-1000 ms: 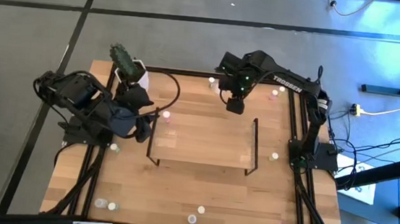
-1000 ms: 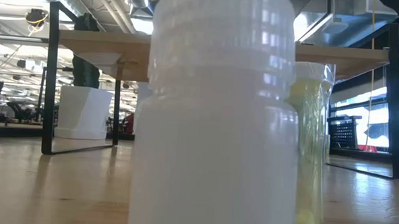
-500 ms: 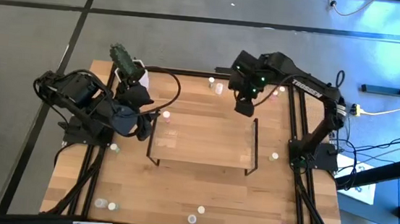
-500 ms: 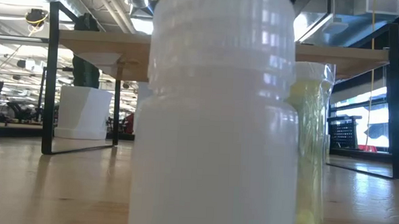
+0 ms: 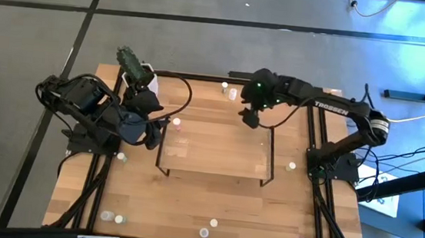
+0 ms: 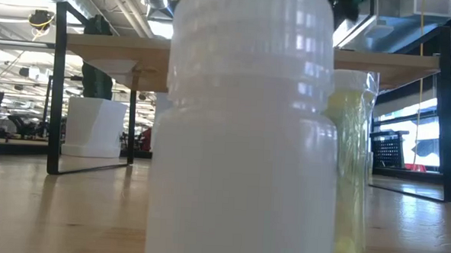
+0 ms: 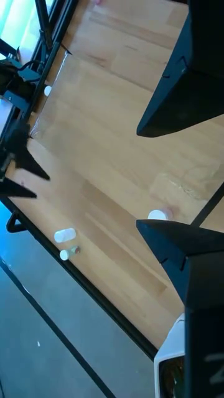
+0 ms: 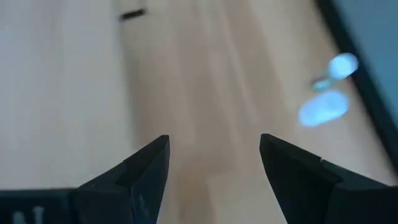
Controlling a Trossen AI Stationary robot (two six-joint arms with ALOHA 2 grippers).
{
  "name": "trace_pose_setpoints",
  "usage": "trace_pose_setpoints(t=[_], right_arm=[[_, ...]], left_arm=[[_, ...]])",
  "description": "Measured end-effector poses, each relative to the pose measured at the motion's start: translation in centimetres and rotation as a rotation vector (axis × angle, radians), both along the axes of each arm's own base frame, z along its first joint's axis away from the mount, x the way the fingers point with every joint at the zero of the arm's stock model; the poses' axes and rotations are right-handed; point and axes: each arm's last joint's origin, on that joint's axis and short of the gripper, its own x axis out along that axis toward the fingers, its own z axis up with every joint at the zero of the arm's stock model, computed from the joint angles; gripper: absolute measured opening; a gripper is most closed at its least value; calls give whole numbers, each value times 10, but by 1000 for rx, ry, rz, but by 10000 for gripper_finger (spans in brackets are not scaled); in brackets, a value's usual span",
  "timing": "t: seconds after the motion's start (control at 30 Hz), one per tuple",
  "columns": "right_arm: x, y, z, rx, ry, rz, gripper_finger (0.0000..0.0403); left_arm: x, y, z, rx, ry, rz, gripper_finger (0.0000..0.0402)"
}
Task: Pick and place medicine bottles onto shelf by color
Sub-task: Put the top white pill bottle on the shelf
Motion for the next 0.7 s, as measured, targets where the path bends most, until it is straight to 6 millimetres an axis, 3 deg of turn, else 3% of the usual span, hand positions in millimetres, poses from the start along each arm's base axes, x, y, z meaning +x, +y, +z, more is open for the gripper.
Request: trace_pose_setpoints(t=[0.23, 0.43, 0.7], right_arm=[[1, -14, -27, -165, -41, -140, 252], [0, -18, -51, -157, -131, -113, 252], [-3, -19, -71, -350, -222, -86, 252]], left_arm=[[0, 0, 0, -1, 0, 1, 222], [2, 3, -1, 0, 1, 17, 222], [5, 12, -1, 2, 2, 62, 222]])
